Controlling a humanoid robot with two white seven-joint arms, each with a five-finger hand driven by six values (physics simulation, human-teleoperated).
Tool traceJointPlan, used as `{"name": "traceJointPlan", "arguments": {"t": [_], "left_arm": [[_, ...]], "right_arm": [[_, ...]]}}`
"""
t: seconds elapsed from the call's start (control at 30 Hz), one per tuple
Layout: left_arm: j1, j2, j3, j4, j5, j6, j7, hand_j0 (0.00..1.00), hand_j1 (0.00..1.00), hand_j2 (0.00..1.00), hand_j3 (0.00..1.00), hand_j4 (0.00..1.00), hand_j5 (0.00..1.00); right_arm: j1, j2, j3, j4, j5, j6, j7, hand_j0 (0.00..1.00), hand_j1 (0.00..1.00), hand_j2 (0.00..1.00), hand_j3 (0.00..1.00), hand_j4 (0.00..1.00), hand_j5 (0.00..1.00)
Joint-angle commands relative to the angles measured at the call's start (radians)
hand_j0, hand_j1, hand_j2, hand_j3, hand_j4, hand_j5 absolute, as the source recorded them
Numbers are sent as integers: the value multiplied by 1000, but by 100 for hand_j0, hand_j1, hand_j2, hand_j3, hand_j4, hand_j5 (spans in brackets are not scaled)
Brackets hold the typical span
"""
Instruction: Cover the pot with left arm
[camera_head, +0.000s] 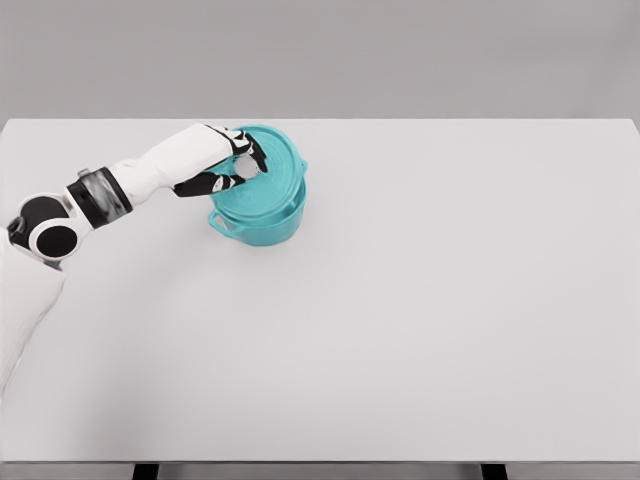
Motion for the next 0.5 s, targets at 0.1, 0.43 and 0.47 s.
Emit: {"name": "traceJointPlan", "arguments": {"t": [0.1, 0.43, 0.47], "left_arm": [[11, -1, 0, -7, 10, 2, 0, 53, 53, 53, 53, 53, 53], [12, -1, 0, 7, 7, 2, 0, 53, 53, 53, 53, 53, 53], [12, -3, 0, 7, 7, 2, 0, 53, 53, 53, 53, 53, 53]], "right_arm": [[0, 0, 0, 1, 0, 0, 0, 100, 100, 100, 100, 100, 100], [0, 0, 0, 0, 0, 0, 0, 100, 100, 100, 100, 100, 100], [0, 0, 0, 1, 0, 0, 0, 100, 100, 100, 100, 100, 100]]}}
